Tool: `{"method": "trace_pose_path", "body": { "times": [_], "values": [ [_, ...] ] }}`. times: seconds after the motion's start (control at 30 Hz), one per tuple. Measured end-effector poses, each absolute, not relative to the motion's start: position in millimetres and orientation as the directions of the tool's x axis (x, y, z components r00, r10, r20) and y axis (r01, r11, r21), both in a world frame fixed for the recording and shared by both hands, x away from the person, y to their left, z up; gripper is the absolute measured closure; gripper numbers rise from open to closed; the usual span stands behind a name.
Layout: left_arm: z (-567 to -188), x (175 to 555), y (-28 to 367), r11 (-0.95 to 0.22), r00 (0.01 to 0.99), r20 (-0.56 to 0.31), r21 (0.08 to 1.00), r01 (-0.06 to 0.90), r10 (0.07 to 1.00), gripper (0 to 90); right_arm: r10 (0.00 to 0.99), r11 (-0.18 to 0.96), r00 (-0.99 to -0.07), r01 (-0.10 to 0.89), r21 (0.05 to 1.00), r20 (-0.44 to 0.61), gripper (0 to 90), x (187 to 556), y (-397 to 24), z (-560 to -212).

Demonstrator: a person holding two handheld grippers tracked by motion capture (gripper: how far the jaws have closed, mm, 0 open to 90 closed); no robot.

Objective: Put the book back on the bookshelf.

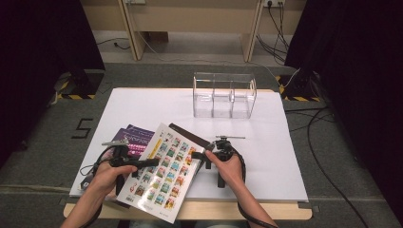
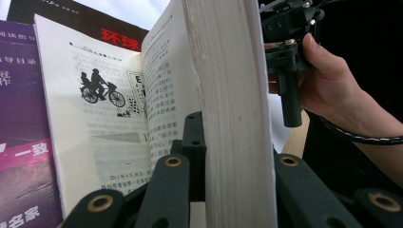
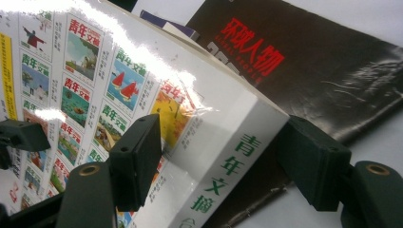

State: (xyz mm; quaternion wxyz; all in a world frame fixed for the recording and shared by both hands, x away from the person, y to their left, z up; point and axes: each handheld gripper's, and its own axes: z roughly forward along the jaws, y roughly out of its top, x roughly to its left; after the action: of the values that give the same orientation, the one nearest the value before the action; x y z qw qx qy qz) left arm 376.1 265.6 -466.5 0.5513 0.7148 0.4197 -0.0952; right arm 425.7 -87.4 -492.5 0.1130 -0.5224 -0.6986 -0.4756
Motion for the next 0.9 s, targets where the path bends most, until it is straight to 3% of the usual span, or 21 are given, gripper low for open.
{"method": "trace_pose_path", "body": {
  "times": [0.3, 0.4, 0.43, 0.47, 0.6, 0.9],
  "values": [
    [-470.0, 378.9, 267.0, -0.035, 0.614, -0.61, 0.694, 0.719, 0.5, 75.4, 0.606, 0.001, -0.425, 0.846, 0.534, 0.672, 33.9, 427.0, -78.8, -495.4],
    [-471.1, 380.3, 266.2, -0.044, 0.605, -0.608, 0.686, 0.727, 0.515, 75.3, 0.611, 0.0, -0.418, 0.849, 0.528, 0.672, 40.0, 427.6, -79.4, -495.6],
    [-471.4, 380.9, 265.6, -0.053, 0.604, -0.601, 0.685, 0.727, 0.524, 75.1, 0.609, -0.007, -0.403, 0.858, 0.513, 0.683, 47.3, 428.5, -81.6, -496.6],
    [-471.5, 381.3, 265.1, -0.062, 0.604, -0.593, 0.684, 0.727, 0.533, 75.1, 0.609, -0.007, -0.403, 0.858, 0.513, 0.683, 47.3, 428.5, -81.6, -496.6],
    [-471.0, 383.6, 263.7, -0.098, 0.605, -0.566, 0.68, 0.727, 0.56, 74.5, 0.586, -0.045, -0.376, 0.87, 0.492, 0.718, 61.2, 429.5, -87.2, -496.8],
    [-465.4, 383.1, 262.9, -0.146, 0.618, -0.515, 0.687, 0.712, 0.594, 71.1, 0.537, -0.106, -0.315, 0.895, 0.433, 0.782, 66.7, 428.7, -90.5, -490.9]
  ]
}}
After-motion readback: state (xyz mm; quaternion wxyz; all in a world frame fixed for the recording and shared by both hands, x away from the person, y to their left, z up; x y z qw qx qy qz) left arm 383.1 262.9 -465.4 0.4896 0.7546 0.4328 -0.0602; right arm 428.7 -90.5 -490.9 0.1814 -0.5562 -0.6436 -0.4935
